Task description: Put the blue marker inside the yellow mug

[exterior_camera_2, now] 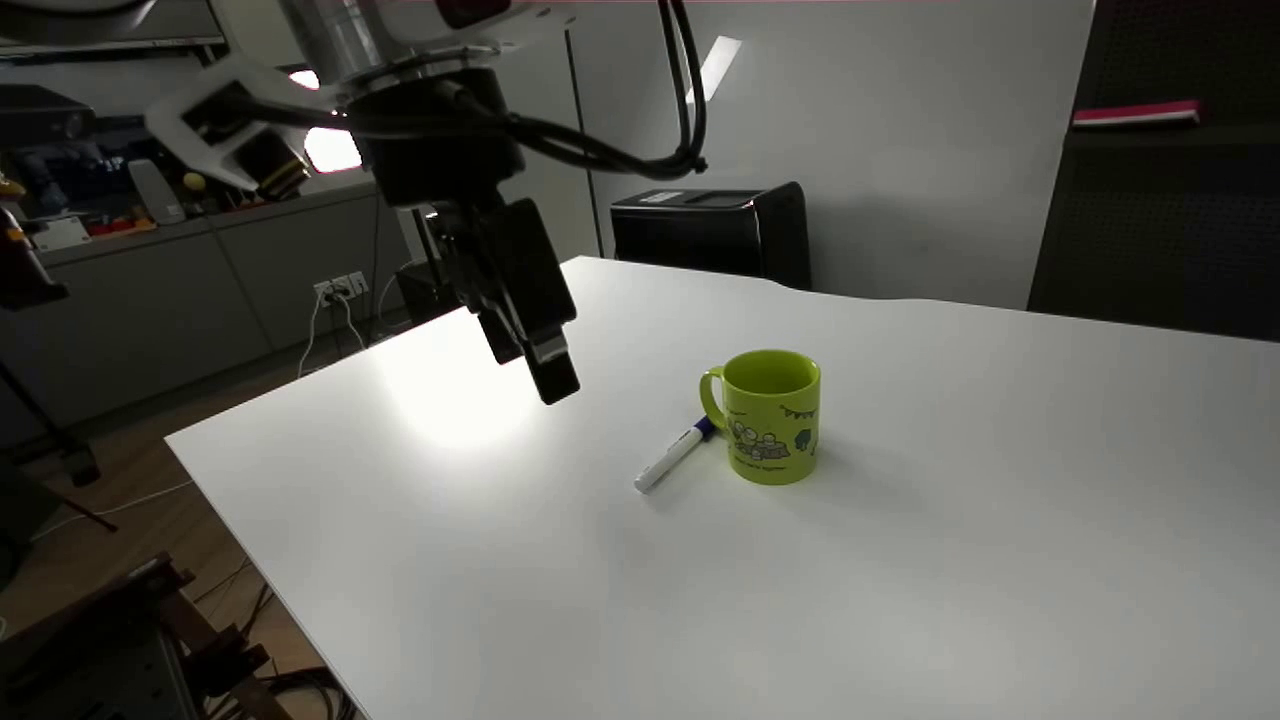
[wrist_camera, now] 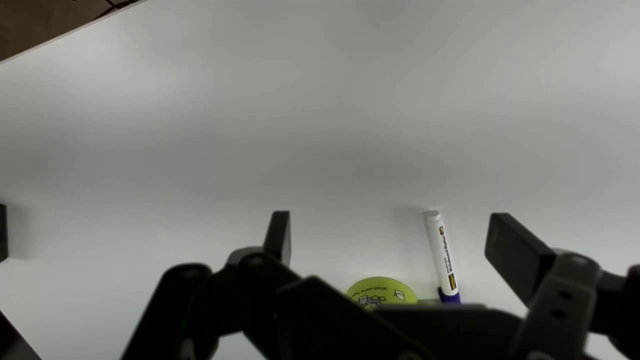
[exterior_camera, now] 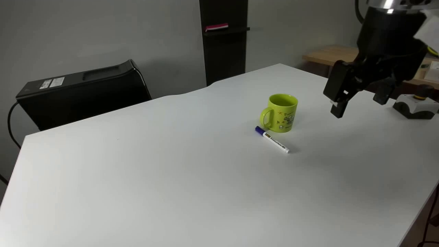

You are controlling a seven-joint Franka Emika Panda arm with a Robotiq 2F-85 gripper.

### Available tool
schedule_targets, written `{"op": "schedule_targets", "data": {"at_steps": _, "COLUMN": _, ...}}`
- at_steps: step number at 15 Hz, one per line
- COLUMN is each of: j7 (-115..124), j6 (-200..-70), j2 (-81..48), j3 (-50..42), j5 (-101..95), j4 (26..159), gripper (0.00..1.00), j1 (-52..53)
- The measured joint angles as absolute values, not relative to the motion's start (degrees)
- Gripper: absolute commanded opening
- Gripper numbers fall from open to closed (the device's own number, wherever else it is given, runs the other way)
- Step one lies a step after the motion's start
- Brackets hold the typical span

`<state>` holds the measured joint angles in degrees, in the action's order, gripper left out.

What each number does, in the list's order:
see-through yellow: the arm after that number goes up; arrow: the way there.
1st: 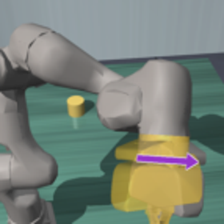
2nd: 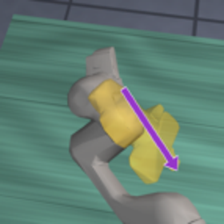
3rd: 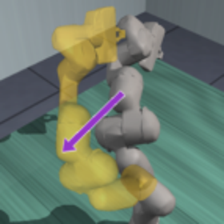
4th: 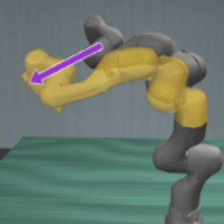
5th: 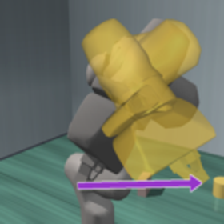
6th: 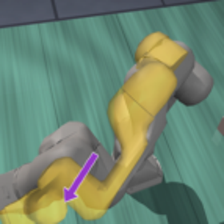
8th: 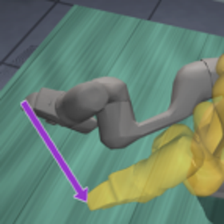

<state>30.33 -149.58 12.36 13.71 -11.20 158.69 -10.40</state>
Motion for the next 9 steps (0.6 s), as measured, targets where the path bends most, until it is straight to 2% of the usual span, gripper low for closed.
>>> {"op": "schedule_targets", "data": {"at_steps": 5, "j7": 28.36, "j6": -149.56, "j2": 11.47, "j3": 12.04, "j5": -10.87, "j4": 158.77, "gripper": 1.00, "j1": -8.68}}
{"op": "schedule_targets", "data": {"at_steps": 9, "j7": 23.78, "j6": -153.43, "j2": 2.43, "j3": 9.60, "j5": -10.57, "j4": 157.65, "gripper": 1.00, "j1": -5.86}}
